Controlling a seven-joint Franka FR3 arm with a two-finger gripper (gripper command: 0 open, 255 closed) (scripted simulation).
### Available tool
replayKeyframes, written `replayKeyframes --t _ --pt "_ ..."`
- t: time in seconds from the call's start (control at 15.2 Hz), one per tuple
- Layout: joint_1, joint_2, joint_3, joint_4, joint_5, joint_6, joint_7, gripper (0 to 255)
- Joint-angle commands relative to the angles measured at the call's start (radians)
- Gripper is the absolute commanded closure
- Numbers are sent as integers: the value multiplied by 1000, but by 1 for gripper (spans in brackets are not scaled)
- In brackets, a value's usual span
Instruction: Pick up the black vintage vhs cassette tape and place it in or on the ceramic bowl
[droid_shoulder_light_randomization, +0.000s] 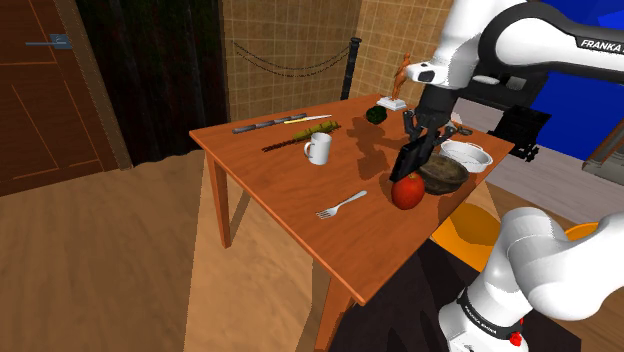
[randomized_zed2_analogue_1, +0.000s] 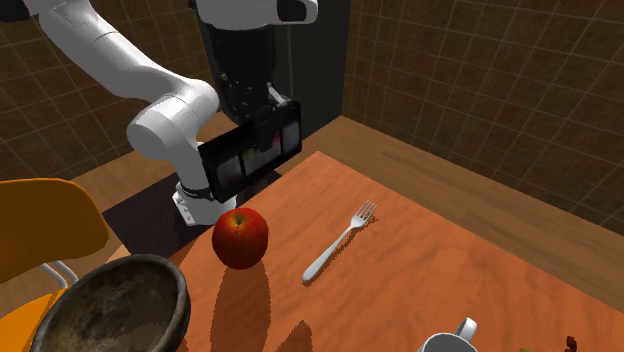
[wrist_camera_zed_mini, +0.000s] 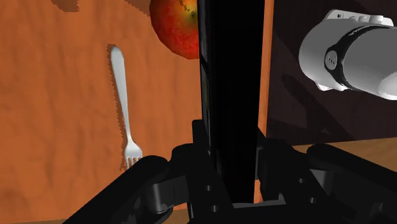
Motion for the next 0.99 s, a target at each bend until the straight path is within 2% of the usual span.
replayKeyframes --t 0.0,0.53,0.92 --pt "-19 -12 -43 13 -33 -17 -54 255" --pt "-67 -5 -212 93 -147 -46 -248 255" --pt "-74 45 -352 195 -214 -51 -399 255"
